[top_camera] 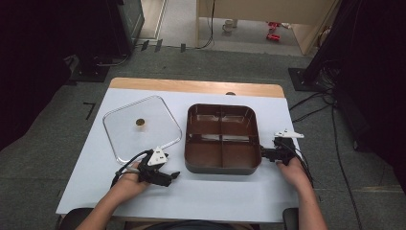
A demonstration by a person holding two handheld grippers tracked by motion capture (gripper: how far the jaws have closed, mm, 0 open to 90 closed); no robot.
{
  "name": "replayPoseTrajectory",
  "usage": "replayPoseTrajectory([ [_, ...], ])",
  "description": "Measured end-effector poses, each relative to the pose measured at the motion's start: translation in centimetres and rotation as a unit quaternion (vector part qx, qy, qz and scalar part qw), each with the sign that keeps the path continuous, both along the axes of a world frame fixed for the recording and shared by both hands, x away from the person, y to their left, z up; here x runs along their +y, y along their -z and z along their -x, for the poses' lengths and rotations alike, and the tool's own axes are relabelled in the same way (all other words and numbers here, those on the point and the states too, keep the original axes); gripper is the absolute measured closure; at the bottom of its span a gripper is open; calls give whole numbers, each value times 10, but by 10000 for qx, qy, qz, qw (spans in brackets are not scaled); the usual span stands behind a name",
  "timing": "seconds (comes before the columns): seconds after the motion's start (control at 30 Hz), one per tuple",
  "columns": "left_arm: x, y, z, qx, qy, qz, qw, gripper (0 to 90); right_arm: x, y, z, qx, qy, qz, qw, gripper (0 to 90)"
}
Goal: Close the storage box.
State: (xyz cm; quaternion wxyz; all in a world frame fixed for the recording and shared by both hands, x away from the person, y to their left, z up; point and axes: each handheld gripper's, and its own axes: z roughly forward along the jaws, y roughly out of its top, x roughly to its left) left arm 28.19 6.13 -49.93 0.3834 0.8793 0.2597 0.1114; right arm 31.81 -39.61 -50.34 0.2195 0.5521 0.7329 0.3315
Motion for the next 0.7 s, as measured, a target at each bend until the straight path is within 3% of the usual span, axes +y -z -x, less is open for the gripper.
replayPoseTrajectory([
  [0.7,-1,0,0,-15,-30,-27,10000,174,0,0,0,-2,2,1,10000,150],
])
